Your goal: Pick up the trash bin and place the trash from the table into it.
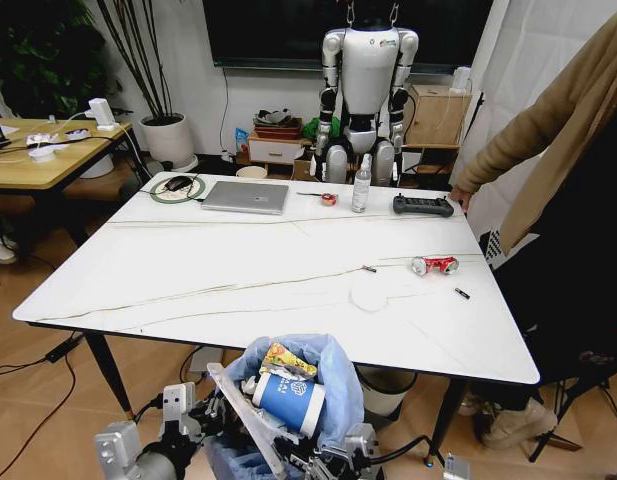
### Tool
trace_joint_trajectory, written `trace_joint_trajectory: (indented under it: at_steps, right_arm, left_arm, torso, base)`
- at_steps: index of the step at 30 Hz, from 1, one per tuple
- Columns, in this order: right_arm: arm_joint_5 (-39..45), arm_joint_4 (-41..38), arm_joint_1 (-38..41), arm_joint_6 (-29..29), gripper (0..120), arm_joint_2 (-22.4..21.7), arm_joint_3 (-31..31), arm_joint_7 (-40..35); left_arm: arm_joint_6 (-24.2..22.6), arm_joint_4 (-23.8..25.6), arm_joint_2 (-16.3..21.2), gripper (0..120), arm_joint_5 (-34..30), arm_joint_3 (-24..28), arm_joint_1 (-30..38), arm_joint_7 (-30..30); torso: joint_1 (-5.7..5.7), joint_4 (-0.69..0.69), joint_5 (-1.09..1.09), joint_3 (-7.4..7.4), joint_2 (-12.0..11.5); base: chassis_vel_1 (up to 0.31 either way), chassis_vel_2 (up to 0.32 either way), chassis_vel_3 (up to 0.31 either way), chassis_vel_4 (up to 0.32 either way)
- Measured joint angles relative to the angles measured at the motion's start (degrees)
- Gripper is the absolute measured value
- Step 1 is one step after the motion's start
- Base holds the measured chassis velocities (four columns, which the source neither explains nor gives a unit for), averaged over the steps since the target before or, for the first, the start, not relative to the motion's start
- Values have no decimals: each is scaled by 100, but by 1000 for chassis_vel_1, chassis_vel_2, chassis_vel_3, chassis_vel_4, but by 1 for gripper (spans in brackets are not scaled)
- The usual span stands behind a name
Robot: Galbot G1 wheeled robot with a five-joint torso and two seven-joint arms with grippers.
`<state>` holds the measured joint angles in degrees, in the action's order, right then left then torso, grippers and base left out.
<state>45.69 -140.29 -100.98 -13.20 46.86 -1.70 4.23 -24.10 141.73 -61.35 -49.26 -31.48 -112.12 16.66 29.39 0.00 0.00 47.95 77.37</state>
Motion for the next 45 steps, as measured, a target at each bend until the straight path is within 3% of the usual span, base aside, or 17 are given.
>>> trace_joint_trajectory:
  at_steps: [11,19,21,25,37,40,45]
  right_arm:
    - [-118,38,-2,-5,0,21,-21,-14]
    - [-181,69,-5,-16,30,40,-21,-33]
    - [-182,68,-7,-16,31,40,-22,-34]
    - [-176,17,-13,-17,50,22,-97,-54]
    - [-115,-277,-115,-18,91,-134,-478,-167]
    - [-107,-290,-107,-18,98,-151,-564,-199]
    - [144,-293,307,-115,100,-36,-1029,-492]
  left_arm:
    - [-30,61,4,0,-30,26,-63,56]
    - [-46,65,18,0,-34,40,-79,72]
    - [-48,65,21,0,-35,40,-75,73]
    - [-58,22,37,0,-54,40,-28,87]
    - [-58,-121,55,0,-55,91,18,87]
    - [-58,-128,62,0,-56,98,25,85]
    - [-47,-118,92,0,-69,84,32,44]
  torso:
    - [0,0,0,0,0]
    - [0,0,0,0,0]
    - [0,0,0,0,0]
    - [0,0,0,0,0]
    - [0,0,0,0,0]
    - [0,0,0,0,0]
    - [0,0,0,0,0]
  base:
    - [0,0,0,0]
    - [0,0,0,0]
    - [0,0,0,0]
    - [0,0,0,0]
    - [0,0,0,0]
    - [0,0,0,0]
    - [0,0,0,0]
